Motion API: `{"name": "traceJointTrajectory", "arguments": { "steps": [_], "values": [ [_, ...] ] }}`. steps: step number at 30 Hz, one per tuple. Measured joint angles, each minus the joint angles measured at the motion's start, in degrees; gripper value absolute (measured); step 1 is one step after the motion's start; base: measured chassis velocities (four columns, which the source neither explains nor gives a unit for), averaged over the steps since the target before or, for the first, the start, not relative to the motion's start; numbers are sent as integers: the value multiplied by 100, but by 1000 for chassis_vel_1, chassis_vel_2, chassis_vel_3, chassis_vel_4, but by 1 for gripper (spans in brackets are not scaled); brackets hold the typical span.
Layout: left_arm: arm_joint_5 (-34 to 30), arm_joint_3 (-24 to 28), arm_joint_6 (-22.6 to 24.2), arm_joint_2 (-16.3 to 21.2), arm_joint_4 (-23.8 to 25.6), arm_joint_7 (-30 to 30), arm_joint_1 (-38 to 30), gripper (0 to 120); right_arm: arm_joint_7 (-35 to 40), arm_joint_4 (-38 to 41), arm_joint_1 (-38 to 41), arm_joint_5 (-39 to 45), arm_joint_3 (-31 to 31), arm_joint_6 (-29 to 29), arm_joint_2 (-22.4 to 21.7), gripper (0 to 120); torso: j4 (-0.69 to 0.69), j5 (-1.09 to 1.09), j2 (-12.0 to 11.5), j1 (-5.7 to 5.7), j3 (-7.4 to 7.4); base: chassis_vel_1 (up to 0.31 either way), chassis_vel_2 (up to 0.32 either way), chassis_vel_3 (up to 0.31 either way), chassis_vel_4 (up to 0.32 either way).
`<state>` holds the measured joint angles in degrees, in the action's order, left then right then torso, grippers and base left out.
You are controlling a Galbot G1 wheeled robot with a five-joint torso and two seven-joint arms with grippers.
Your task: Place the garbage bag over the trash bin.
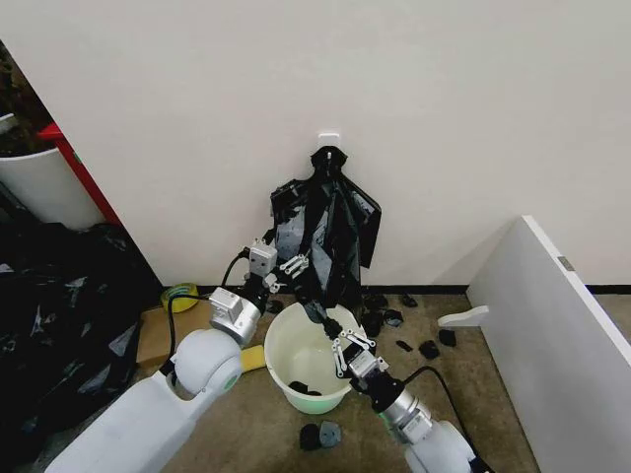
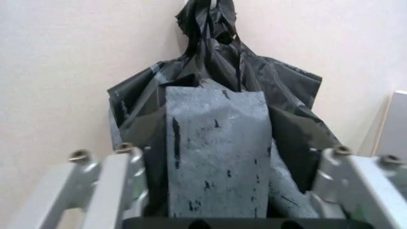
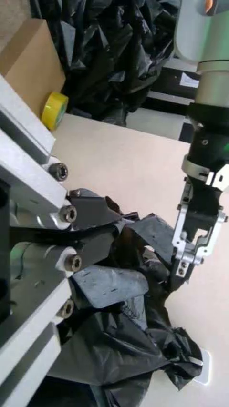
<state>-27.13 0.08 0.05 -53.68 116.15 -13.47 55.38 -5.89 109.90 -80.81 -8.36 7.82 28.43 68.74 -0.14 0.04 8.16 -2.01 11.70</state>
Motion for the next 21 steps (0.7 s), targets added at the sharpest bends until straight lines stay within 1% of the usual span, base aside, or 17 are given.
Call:
{"name": "traceJointTrajectory", "arguments": {
  "steps": [1,2,3,5,7,8,11,12,13,14,15,16,19,21],
  "values": [
    [0,0,0,0,0,0,0,55,0,0,0,0,0,0,0,0,0,0,0,0,0,0,0,0,0],
    [-26,-9,16,7,3,-25,0,50,5,0,5,3,-3,0,-2,0,0,0,0,0,0,0,0,0,0],
    [-35,-12,22,9,3,-33,-1,49,6,0,6,5,-4,0,-4,0,0,0,0,0,0,0,0,0,0],
    [-91,-35,63,20,11,-83,-1,37,16,11,10,19,-6,-3,-10,0,0,0,0,0,0,0,0,0,0],
    [-128,-87,97,33,34,-118,22,29,32,27,10,46,-4,-14,-24,0,0,0,0,0,0,0,0,0,0],
    [-128,-87,97,33,34,-118,22,29,32,27,10,46,-4,-14,-24,0,0,0,0,0,0,0,0,0,0],
    [-172,-169,116,44,75,-144,67,19,40,51,0,79,1,-29,-45,0,0,-2,0,0,0,0,0,0,0],
    [-189,-229,118,56,102,-149,98,13,45,72,-18,97,2,-41,-66,0,0,-2,0,0,0,0,0,0,0],
    [-200,-269,119,63,117,-151,116,10,48,89,-33,110,5,-49,-79,0,0,-1,0,0,0,0,0,0,0],
    [-218,-313,119,75,140,-151,137,7,52,109,-49,120,9,-58,-91,0,0,-1,0,0,0,0,0,0,0],
    [-218,-313,119,75,140,-151,137,7,52,109,-49,120,9,-58,-91,0,0,-1,0,0,0,0,0,0,0],
    [-249,-369,118,94,176,-151,157,0,56,163,-92,151,16,-100,-118,0,0,0,0,0,0,0,0,0,0],
    [-301,-453,115,126,247,-145,165,0,33,338,-271,223,58,-211,-219,0,0,0,0,0,0,0,0,0,0],
    [-323,-492,110,127,282,-141,165,0,17,501,-470,296,123,-269,-332,8,-1,0,0,0,0,0,0,0,0]
  ]
}}
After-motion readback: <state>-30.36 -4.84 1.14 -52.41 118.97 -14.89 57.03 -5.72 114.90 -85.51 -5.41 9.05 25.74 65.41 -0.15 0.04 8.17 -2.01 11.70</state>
